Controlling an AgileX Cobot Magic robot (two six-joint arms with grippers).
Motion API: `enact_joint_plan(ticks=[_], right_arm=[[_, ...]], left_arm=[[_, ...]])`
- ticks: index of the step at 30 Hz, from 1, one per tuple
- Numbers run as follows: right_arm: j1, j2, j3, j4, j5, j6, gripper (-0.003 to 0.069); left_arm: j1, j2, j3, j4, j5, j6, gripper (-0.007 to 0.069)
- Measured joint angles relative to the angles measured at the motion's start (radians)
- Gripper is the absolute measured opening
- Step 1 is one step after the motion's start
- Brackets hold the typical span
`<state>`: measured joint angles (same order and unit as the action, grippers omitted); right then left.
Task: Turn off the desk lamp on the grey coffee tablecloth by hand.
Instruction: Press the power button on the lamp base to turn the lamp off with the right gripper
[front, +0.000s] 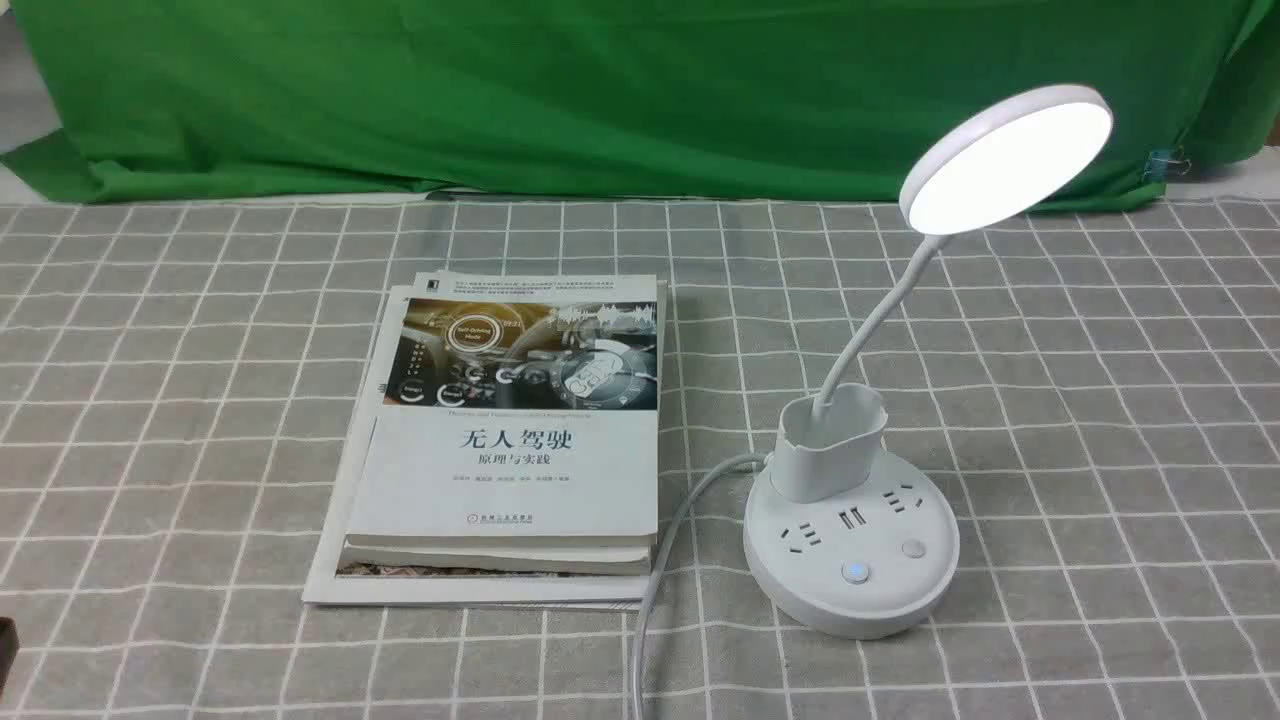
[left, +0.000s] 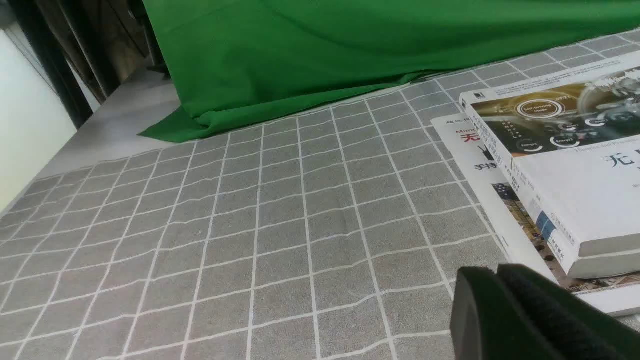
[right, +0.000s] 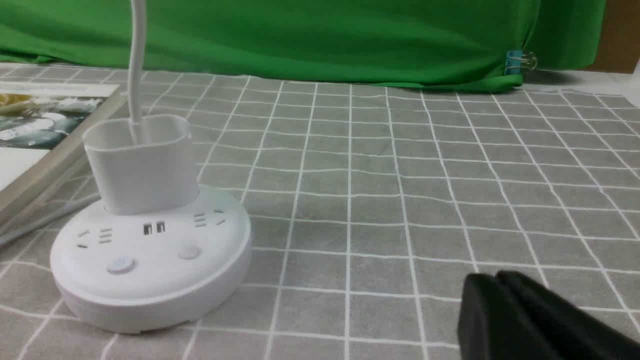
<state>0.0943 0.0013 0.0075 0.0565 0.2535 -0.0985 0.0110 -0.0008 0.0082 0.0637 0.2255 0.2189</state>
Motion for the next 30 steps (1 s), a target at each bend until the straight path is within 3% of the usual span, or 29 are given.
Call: enact_joint_plan(ticks=[30], right_arm=[[0.0, 0.0, 0.0, 0.0, -0.033, 0.0, 0.0056]], left_arm=[[0.0, 0.0, 0.0, 0.0, 0.0, 0.0, 0.0019]])
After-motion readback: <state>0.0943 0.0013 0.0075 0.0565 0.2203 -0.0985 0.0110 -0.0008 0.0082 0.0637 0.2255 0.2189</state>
